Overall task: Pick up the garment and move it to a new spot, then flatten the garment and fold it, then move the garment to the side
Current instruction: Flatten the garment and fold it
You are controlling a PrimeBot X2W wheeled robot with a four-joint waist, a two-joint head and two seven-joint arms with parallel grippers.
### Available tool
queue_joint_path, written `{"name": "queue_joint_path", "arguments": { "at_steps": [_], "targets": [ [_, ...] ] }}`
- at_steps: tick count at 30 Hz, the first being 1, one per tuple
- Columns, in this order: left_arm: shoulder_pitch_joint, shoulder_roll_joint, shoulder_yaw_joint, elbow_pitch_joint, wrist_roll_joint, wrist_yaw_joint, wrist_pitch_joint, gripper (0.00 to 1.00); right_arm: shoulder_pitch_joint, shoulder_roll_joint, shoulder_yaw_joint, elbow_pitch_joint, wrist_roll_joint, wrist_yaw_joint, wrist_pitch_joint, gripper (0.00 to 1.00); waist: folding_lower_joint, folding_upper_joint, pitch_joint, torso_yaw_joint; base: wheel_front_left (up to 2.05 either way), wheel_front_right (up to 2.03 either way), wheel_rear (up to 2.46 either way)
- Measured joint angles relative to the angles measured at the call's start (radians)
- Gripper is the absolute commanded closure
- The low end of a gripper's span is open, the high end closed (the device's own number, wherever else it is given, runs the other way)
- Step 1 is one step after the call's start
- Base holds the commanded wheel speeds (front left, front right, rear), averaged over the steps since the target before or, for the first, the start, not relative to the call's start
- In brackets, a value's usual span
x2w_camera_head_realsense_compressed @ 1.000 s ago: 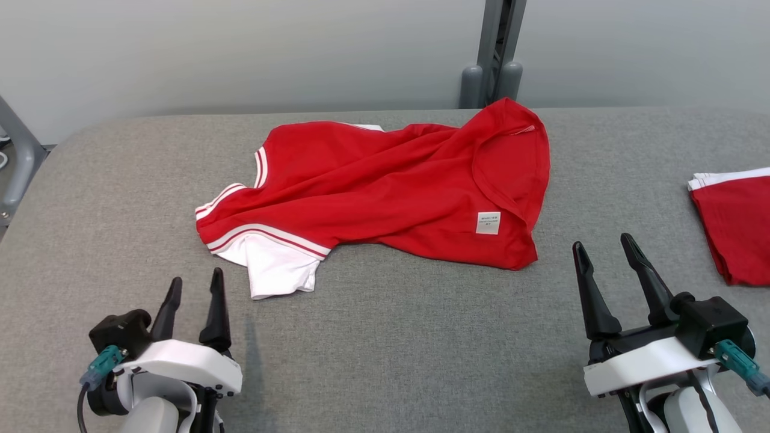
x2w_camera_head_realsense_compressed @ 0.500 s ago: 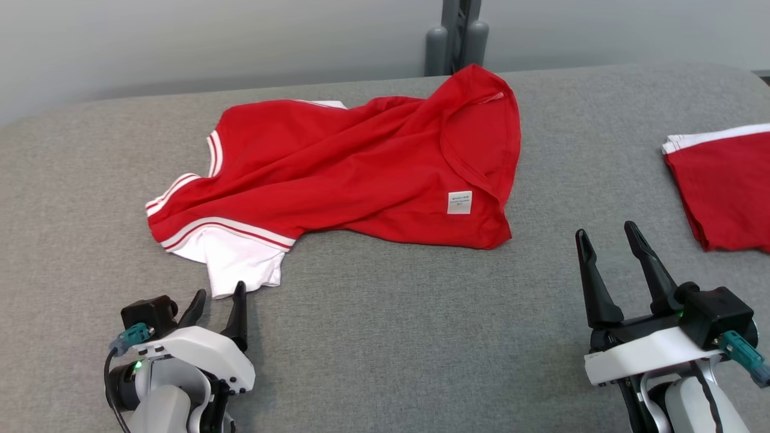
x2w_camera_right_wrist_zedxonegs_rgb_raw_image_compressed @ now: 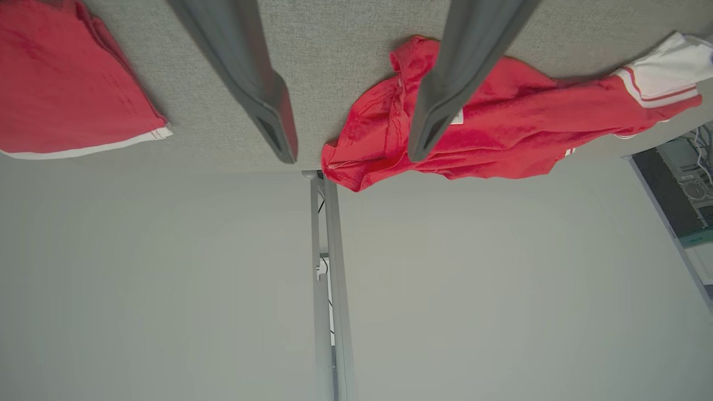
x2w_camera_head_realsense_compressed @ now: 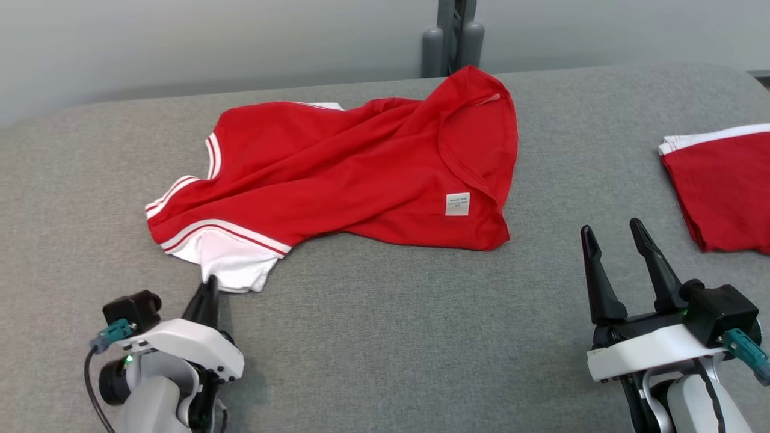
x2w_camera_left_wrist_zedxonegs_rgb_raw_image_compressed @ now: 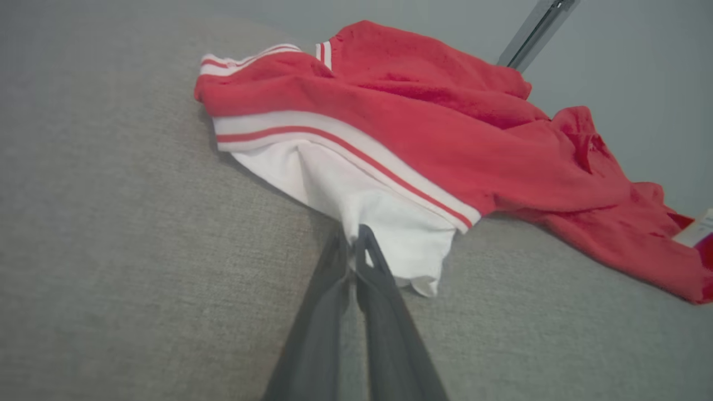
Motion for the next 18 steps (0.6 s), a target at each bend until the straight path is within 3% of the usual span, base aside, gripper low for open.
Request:
{"name": "queue_joint_path", "arguments": {
  "at_steps": [6,12,18],
  "targets": [
    [-0.014,0.048,0.0,-0.054,0.051,0.017,-0.039,1.0,0.005,0.004,0.004,0.006,0.007,0.0,0.0,0.0,0.0,0.0,-0.026,0.031,0.0,0.0,0.0],
    [0.003,0.115,-0.017,-0.261,0.177,0.072,-0.045,1.0,0.021,0.007,-0.004,0.013,0.015,0.0,0.0,0.0,0.0,0.0,-0.055,0.078,0.0,0.0,0.0],
    [0.064,0.187,-0.121,-0.36,0.325,0.114,-0.002,1.0,0.024,0.01,0.008,0.02,0.024,0.0,0.0,0.0,0.0,0.0,-0.081,0.1,0.0,0.0,0.0]
  ]
}}
